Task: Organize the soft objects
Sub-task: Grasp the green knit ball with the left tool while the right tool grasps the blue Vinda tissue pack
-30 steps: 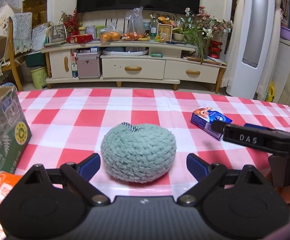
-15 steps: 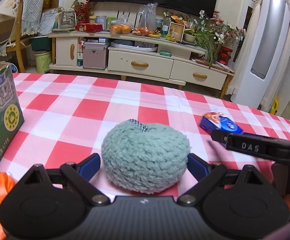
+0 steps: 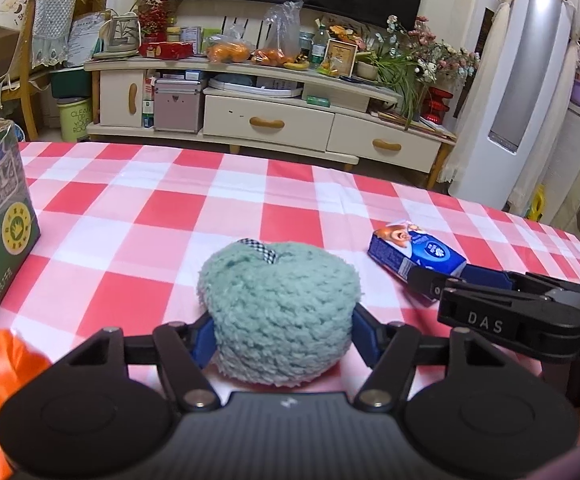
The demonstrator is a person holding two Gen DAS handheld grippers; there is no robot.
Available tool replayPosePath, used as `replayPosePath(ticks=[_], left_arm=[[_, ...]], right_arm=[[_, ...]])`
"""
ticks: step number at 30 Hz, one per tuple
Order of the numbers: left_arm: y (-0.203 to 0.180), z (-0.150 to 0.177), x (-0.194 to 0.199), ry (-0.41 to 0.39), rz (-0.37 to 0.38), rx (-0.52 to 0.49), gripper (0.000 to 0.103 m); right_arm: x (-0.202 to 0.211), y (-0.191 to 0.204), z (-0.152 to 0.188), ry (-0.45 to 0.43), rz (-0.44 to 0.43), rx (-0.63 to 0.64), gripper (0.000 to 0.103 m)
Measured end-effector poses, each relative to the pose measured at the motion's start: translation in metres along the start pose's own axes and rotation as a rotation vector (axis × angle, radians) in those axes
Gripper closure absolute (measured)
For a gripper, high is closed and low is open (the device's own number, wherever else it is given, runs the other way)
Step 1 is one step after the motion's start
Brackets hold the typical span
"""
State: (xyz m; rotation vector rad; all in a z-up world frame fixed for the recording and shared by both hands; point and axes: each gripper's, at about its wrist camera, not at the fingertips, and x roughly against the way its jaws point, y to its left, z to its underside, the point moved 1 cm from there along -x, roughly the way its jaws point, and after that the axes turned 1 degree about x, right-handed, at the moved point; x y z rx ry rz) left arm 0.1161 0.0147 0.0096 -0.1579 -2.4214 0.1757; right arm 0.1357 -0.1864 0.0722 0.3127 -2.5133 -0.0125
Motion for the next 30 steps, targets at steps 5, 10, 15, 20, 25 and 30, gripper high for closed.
replayPosePath(ticks=[5, 10, 15, 20, 25, 30], left_arm=[[-0.003, 0.009, 0.010, 0.013, 0.021, 0.006, 0.038], [-0.005, 0.020, 0.023, 0.030, 0.043, -0.007, 0.038], [-0.004, 0.030, 0.037, 0.048, 0.053, -0.011, 0.038], [-0.001, 0.040, 0.050, 0.061, 0.060, -0.011, 0.038], [-0.005, 0.053, 0.064, 0.064, 0.076, -0.028, 0.038], [-0.004, 0.065, 0.079, 0.076, 0.090, -0.039, 0.038]], right_arm=[[0.016, 0.003, 0.012, -0.002, 0.006, -0.008, 0.033], [0.037, 0.010, 0.027, -0.012, 0.025, 0.011, 0.033], [0.058, 0.012, 0.042, -0.007, 0.037, -0.006, 0.034], [0.077, 0.018, 0.058, 0.013, 0.042, -0.014, 0.034], [0.099, 0.026, 0.073, 0.031, 0.043, -0.007, 0.034], [0.123, 0.029, 0.089, 0.050, 0.050, -0.027, 0.034]])
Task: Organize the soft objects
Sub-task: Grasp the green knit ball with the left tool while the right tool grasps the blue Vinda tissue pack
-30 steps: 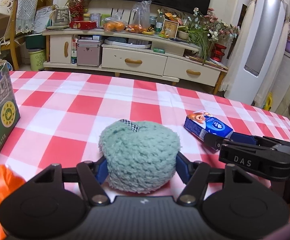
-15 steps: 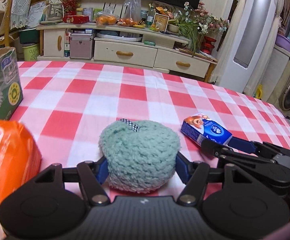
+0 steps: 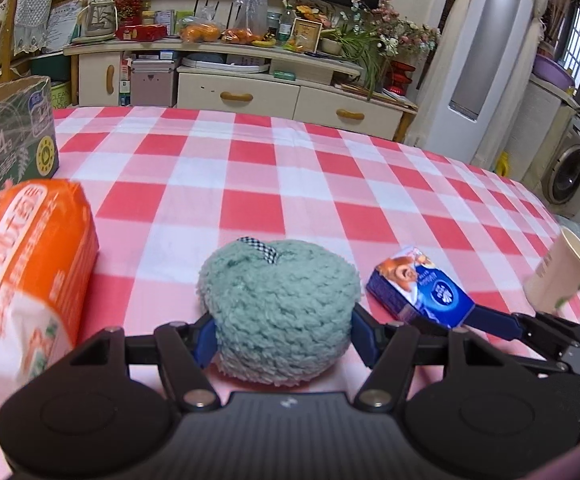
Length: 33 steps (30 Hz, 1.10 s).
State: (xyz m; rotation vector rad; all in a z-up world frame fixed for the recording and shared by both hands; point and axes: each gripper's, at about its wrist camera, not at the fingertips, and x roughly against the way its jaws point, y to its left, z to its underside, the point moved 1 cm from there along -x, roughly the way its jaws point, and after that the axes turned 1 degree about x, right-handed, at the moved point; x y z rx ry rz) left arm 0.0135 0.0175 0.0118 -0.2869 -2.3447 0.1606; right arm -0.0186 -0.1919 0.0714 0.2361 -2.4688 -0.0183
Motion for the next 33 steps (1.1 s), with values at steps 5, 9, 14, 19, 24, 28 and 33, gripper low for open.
replayPosePath(ticks=[5, 9, 14, 19, 24, 28, 33], left_arm=[[-0.001, 0.013, 0.015, 0.015, 0.009, -0.002, 0.038], [-0.003, 0.026, 0.028, 0.028, 0.020, -0.001, 0.038], [-0.007, 0.044, 0.047, 0.045, 0.038, -0.011, 0.038], [-0.010, 0.059, 0.063, 0.054, 0.053, -0.029, 0.038], [-0.007, 0.067, 0.072, 0.055, 0.063, -0.022, 0.039], [-0.006, 0.066, 0.074, 0.049, 0.067, -0.020, 0.039], [0.000, 0.061, 0.080, 0.027, 0.072, -0.005, 0.039]], right_arm=[[0.025, -0.001, 0.019, 0.034, -0.010, -0.036, 0.034], [0.046, 0.003, 0.035, 0.052, -0.018, -0.046, 0.034], [0.072, 0.015, 0.053, 0.070, -0.024, -0.014, 0.034], [0.088, 0.021, 0.065, 0.086, -0.020, 0.001, 0.033], [0.091, 0.026, 0.065, 0.079, -0.032, 0.026, 0.020], [0.087, 0.032, 0.061, 0.037, 0.003, 0.074, 0.007], [0.076, 0.033, 0.057, 0.036, 0.041, 0.089, 0.023]])
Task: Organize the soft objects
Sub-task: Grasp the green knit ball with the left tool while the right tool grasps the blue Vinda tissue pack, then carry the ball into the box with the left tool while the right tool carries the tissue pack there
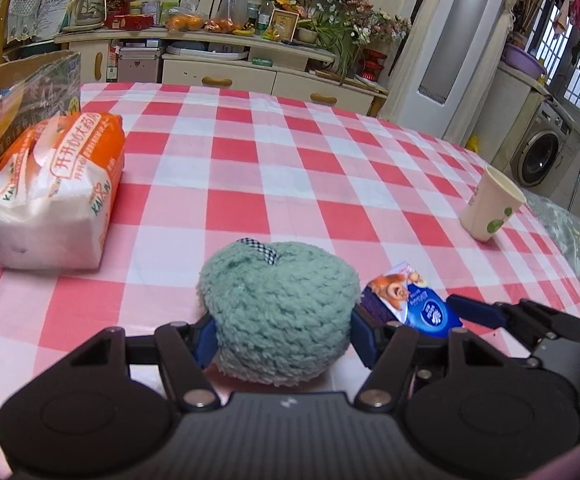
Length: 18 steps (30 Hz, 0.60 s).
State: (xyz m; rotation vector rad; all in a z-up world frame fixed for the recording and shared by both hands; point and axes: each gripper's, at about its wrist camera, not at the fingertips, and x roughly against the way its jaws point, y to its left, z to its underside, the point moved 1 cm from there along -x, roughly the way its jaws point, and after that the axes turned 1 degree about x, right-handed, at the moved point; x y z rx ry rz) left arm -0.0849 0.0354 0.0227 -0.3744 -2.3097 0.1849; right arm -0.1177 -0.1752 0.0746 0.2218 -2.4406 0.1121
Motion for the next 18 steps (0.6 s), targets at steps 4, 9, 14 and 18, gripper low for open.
replayPosePath(ticks=[4, 9, 14, 18], left_arm=[[0.002, -0.007, 0.007, -0.026, 0.005, 0.001, 0.039], [0.008, -0.022, 0.019, -0.064, 0.003, 0.005, 0.039], [0.017, -0.043, 0.035, -0.115, -0.007, 0.006, 0.039], [0.025, -0.060, 0.048, -0.174, -0.051, -0.024, 0.039]], right_arm=[[-0.001, 0.004, -0.001, 0.009, 0.016, 0.004, 0.039], [0.007, 0.004, -0.007, -0.004, 0.029, -0.025, 0.039], [0.019, 0.009, -0.018, -0.028, 0.032, -0.048, 0.039], [0.029, 0.013, -0.034, -0.054, 0.027, -0.055, 0.039]])
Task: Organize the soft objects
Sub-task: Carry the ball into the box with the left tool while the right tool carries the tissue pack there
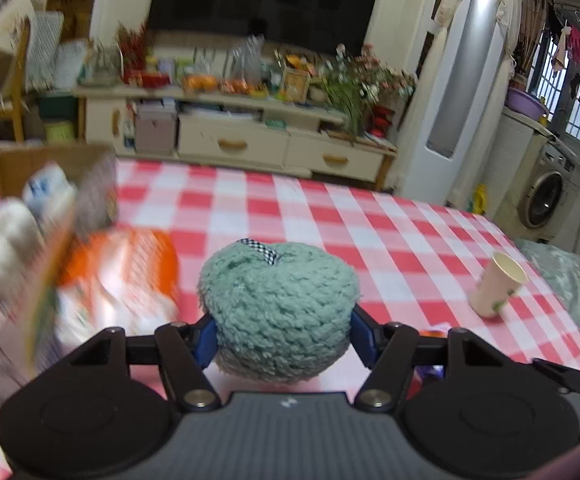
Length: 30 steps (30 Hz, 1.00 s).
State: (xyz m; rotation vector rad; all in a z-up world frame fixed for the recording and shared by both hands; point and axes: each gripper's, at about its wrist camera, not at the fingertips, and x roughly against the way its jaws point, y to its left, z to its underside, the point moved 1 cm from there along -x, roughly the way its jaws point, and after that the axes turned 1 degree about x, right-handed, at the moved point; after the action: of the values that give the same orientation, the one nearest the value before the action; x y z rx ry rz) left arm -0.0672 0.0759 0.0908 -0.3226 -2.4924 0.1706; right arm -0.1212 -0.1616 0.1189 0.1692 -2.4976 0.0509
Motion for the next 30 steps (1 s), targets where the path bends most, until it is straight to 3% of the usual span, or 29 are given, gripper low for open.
replayPosePath(ticks=[14, 30], left_arm=[[0.052, -0.047, 0.025, -0.175, -0.203, 0.009, 0.039], [0.102, -0.072, 0.017, -0.219, -0.359, 0.098, 0.039]], right_arm=[[0.005, 0.034, -0.060, -0.049, -0.127, -0.025, 0.039], [-0.022, 0.104, -0.126, -0.125, -0.300, 0.034, 0.039]])
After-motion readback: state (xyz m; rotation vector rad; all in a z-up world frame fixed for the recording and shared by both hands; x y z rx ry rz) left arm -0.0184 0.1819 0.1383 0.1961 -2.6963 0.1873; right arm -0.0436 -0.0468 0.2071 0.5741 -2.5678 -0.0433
